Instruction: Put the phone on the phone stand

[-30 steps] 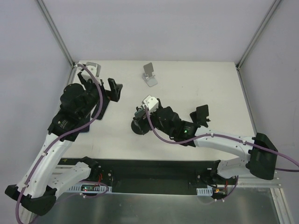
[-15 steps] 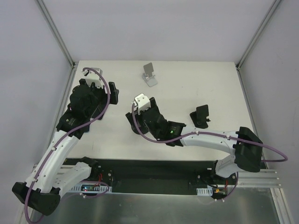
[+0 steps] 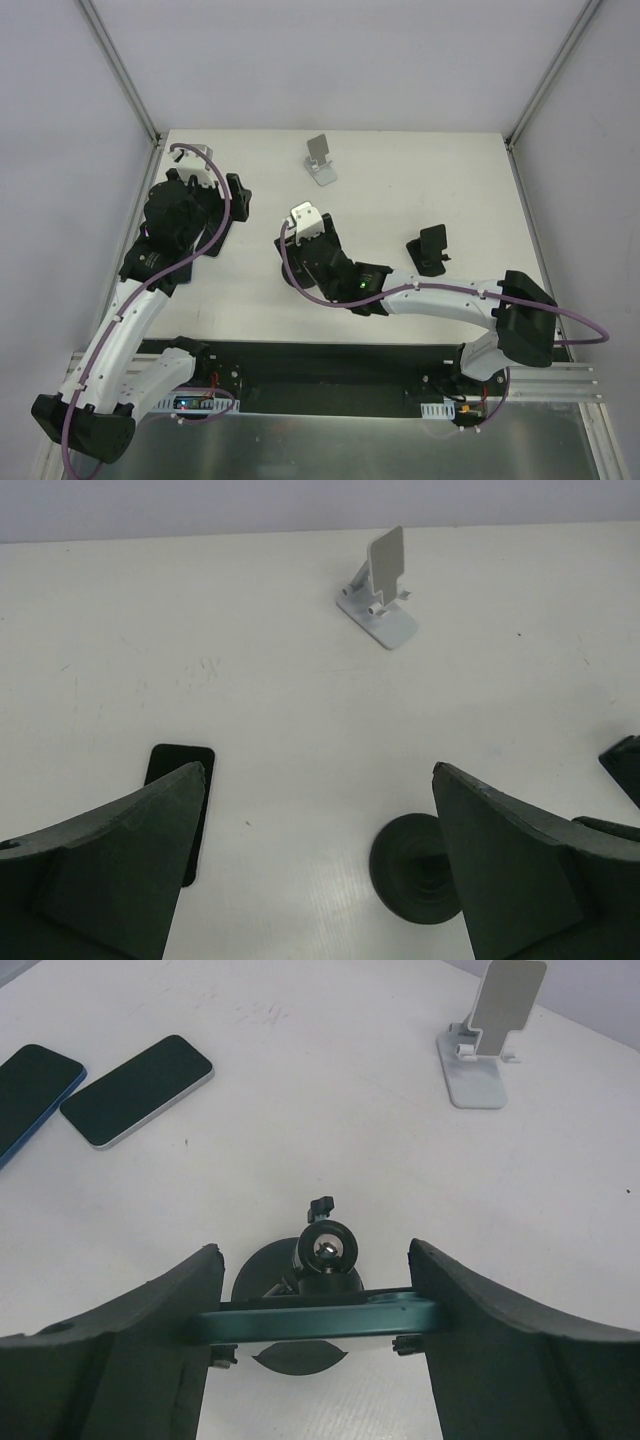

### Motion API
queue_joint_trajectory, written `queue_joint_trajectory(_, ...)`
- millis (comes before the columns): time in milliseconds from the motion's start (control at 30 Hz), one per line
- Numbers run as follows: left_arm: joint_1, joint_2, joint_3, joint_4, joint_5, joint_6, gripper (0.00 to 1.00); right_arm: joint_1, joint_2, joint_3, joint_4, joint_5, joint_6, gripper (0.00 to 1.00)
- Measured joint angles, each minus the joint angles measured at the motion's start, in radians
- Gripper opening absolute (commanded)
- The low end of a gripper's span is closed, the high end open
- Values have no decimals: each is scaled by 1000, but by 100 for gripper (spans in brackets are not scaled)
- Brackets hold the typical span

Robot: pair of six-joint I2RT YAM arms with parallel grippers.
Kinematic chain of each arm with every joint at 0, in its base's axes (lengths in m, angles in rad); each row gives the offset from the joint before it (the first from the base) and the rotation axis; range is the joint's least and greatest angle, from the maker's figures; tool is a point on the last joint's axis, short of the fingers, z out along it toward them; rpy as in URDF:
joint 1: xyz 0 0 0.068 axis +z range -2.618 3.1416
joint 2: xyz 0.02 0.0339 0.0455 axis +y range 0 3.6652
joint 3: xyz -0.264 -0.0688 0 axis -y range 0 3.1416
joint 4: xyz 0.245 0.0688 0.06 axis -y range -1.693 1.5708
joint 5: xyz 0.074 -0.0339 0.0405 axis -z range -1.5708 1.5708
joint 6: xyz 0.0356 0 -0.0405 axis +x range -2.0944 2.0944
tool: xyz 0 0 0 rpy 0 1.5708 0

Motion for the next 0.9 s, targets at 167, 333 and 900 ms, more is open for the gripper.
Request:
queue_joint_trajectory(167,5,26,-2,7,90,-4,95,3,30,41,-33,58,31,1)
queue_joint_trajectory(333,11,43,-4,11,149,-19,87,-1,97,123,-97,197,76,1)
queue_joint_trajectory(900,11,103,-8,32,180,-113,99,-463,299,433,-293,502,195,1)
